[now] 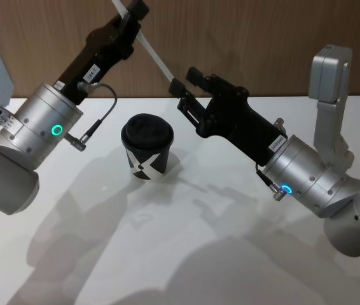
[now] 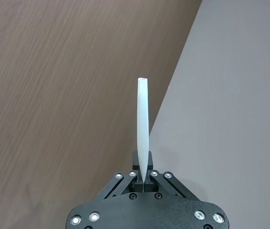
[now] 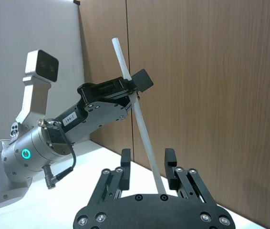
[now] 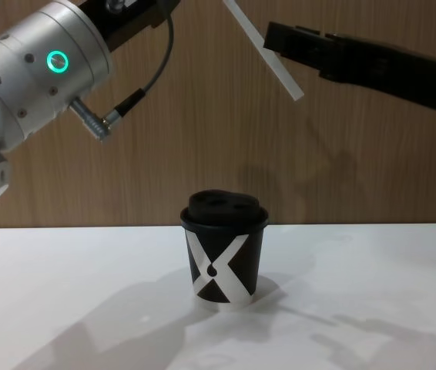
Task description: Pick up the straw with one hand, pass it to the other hand, and insert it into the cup.
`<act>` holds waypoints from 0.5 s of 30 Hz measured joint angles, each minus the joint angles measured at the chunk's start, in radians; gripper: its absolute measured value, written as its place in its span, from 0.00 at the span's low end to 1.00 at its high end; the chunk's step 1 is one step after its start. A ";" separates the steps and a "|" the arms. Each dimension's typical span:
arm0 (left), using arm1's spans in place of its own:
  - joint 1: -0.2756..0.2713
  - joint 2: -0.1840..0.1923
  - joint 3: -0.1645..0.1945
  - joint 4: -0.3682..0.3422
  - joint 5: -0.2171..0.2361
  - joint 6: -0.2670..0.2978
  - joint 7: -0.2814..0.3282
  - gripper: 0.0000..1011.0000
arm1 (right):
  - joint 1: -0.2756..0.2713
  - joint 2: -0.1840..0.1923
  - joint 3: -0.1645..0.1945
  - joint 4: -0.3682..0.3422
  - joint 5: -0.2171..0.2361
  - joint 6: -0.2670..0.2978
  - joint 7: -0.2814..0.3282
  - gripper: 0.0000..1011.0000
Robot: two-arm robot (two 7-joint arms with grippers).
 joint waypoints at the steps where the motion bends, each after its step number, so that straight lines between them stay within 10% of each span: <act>1: 0.000 0.001 0.000 -0.001 0.000 -0.001 0.001 0.00 | 0.000 0.000 0.000 0.000 0.000 0.000 0.000 0.42; 15: -0.003 0.037 0.028 -0.024 0.082 -0.023 0.048 0.01 | 0.000 0.000 0.000 -0.001 0.000 -0.001 0.000 0.86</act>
